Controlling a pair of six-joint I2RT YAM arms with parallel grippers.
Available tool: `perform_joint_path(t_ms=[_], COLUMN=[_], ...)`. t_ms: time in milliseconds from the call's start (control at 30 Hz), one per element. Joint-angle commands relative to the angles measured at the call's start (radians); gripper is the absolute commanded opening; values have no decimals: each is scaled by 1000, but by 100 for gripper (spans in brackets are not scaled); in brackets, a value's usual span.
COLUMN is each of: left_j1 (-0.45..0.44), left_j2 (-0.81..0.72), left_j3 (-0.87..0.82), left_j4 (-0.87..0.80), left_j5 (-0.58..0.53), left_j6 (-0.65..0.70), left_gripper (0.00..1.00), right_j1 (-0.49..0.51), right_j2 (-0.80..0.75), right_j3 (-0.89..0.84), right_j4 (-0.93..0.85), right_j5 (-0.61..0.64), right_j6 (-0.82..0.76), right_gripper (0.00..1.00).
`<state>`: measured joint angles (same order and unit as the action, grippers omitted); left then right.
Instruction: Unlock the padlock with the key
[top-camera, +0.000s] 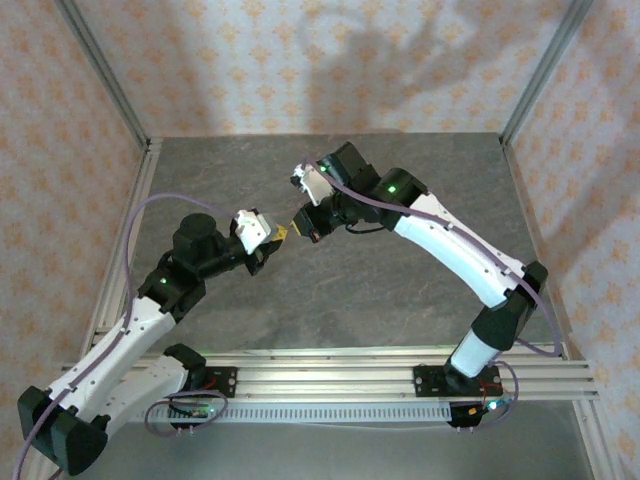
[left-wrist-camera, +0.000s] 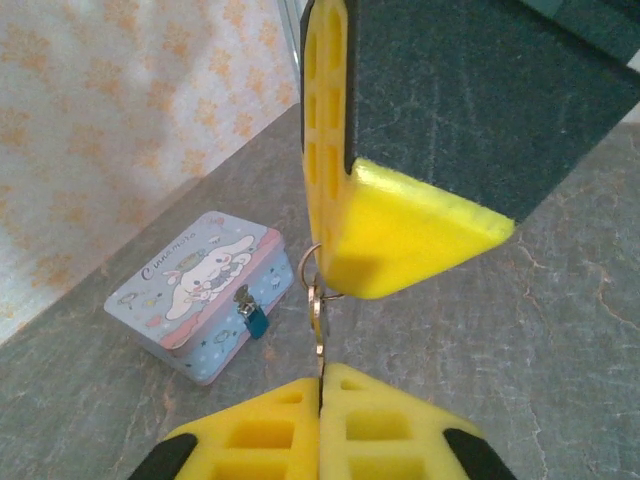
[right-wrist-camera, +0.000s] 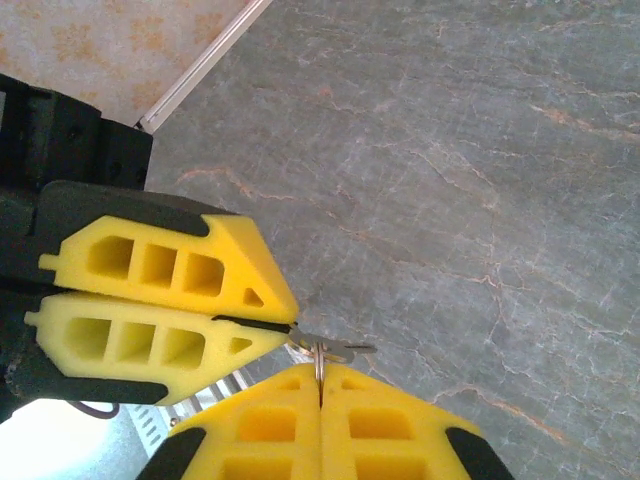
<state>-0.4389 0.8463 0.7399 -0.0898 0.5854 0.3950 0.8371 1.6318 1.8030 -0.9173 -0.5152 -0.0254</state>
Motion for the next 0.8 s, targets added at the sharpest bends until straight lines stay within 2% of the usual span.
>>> perform_joint_path(t_ms=[0,233,400,500,567,667,767], left_j1=[-6,-6,-5,-6,-6,-6,-6], left_j2=[-24,-20,-15,-15,-14,-9,7], left_j3=[18,11,27,41,52,71,98], left_j4=[-27,-14,-38,-78,-106,-149,-192], left_j5=[-22,2,7,7,8,15,29], left_j6=[18,18,20,44,64,94,120], left_gripper=[5,6,0,0,0,0,0], right_j1=[0,0,-1,-1,-6,-27,-59], right_j2=[-44,-45,-43,-46,-55,-81,-120], right_j3=[-18,-27,-26,-28,-38,-62,-97], right_j4=[42,53,42,27,24,36,65], right_j5=[41,-12,3,47,71,67,31], right_j6=[29,32,25,21,22,29,43], right_gripper=[0,0,0,0,3,13,15])
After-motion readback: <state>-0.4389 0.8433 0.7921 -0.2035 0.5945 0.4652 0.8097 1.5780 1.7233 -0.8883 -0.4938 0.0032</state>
